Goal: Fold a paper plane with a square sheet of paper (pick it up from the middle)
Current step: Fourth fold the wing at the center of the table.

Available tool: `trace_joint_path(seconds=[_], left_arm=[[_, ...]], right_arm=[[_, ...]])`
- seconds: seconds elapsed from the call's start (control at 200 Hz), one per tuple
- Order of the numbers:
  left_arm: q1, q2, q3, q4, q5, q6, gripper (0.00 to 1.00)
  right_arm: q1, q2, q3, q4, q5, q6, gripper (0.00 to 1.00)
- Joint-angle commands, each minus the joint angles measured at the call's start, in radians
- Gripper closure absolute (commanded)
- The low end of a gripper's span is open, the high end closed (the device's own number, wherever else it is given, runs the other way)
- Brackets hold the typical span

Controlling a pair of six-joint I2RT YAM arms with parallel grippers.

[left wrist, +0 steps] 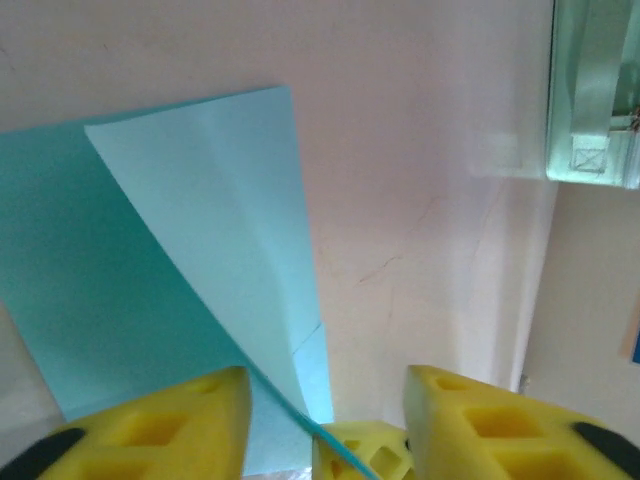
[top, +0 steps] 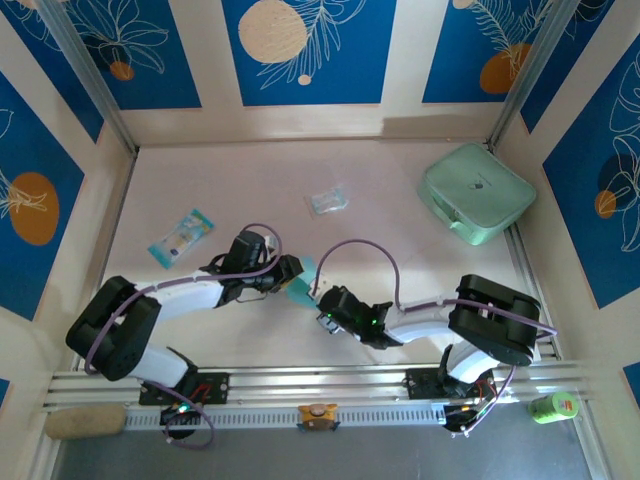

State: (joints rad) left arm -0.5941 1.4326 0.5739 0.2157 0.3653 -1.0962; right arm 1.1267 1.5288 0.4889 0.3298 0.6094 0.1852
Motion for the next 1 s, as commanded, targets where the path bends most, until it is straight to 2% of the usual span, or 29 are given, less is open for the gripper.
trace_joint_path(seconds=[0.0, 0.195, 0.48, 0.75, 0.86, 0.995], left_arm=[[-0.004, -0.055, 0.019, -0.052, -0.05, 0.021, 0.49], [-0.004, -0.092, 0.02, -0.096, -0.091, 0.032, 0.46], [-0.003, -0.081, 0.024, -0.095, -0.08, 0.032, 0.45], [-0.004, -0.069, 0.026, -0.092, -0.075, 0.03, 0.46], [-0.003, -0.066, 0.022, -0.082, -0.072, 0.027, 0.53], [-0.004, -0.052, 0.021, -0.068, -0.056, 0.025, 0.7]], right_arm=[[-0.034, -0.018, -0.013, 0.019, -0.117, 0.091, 0.96], [-0.081, -0.019, -0.027, 0.037, -0.215, 0.156, 0.97], [-0.147, -0.016, -0.035, 0.043, -0.355, 0.255, 0.97], [-0.193, -0.003, -0.037, 0.03, -0.435, 0.379, 0.96], [-0.215, 0.014, -0.036, 0.03, -0.482, 0.442, 0.96], [-0.243, 0.038, -0.023, 0.019, -0.558, 0.518, 0.96]])
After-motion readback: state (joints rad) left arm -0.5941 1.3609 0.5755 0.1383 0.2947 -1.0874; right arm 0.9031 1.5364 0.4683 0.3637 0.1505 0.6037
